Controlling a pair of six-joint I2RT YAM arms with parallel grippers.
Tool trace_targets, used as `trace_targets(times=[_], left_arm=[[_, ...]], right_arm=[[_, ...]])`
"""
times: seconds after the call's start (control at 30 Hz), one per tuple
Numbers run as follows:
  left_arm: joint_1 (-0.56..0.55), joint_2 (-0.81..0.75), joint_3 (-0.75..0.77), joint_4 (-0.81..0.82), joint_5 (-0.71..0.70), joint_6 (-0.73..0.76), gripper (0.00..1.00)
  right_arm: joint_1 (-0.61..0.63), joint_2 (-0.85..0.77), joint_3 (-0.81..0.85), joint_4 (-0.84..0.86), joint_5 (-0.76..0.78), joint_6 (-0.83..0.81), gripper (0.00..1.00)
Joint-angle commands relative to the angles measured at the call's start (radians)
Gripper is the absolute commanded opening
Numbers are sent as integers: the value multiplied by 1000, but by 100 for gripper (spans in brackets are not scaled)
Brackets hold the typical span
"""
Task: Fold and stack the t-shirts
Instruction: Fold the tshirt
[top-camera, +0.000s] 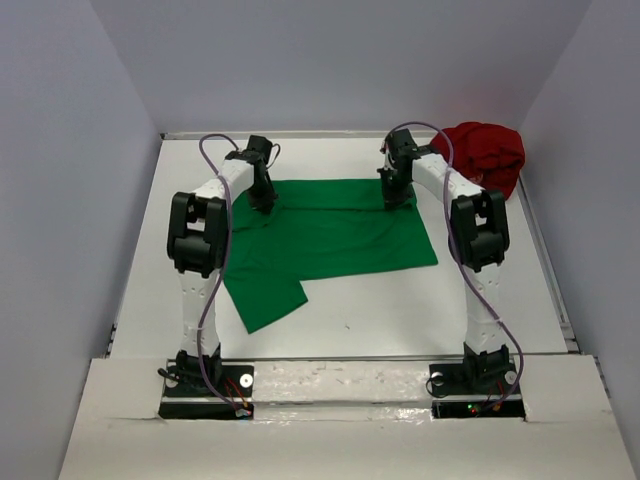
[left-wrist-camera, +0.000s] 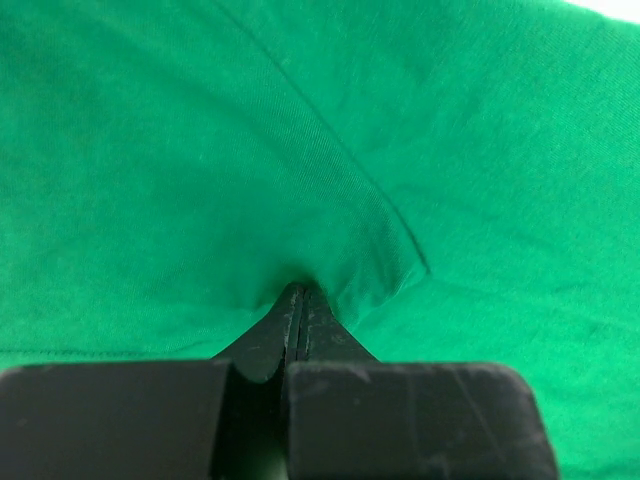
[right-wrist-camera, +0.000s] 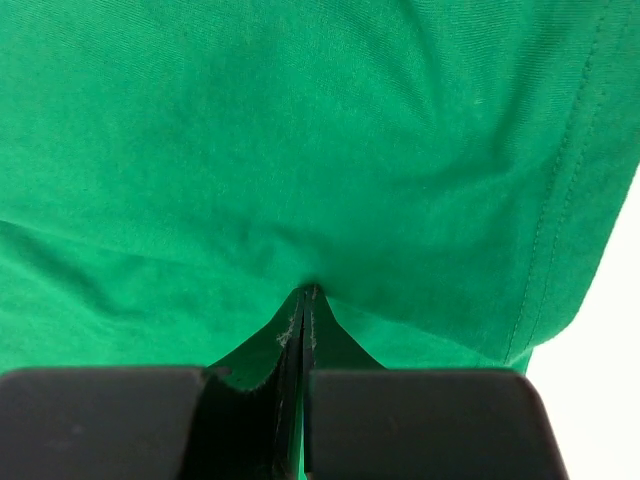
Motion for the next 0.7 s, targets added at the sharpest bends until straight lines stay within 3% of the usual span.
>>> trace_targets(times=[0.0,0.37,0.67], left_arm=[[-1,22,58,-51,25,-5,0],[5,124,162,-106,55,10,0],[29,194,291,-154,51,18,0]], right_arm=[[-3,26,65,-29,-1,-18,0],[-3,75,82,-31,-4,-20,0],[-3,175,232,-72,12,-24,0]])
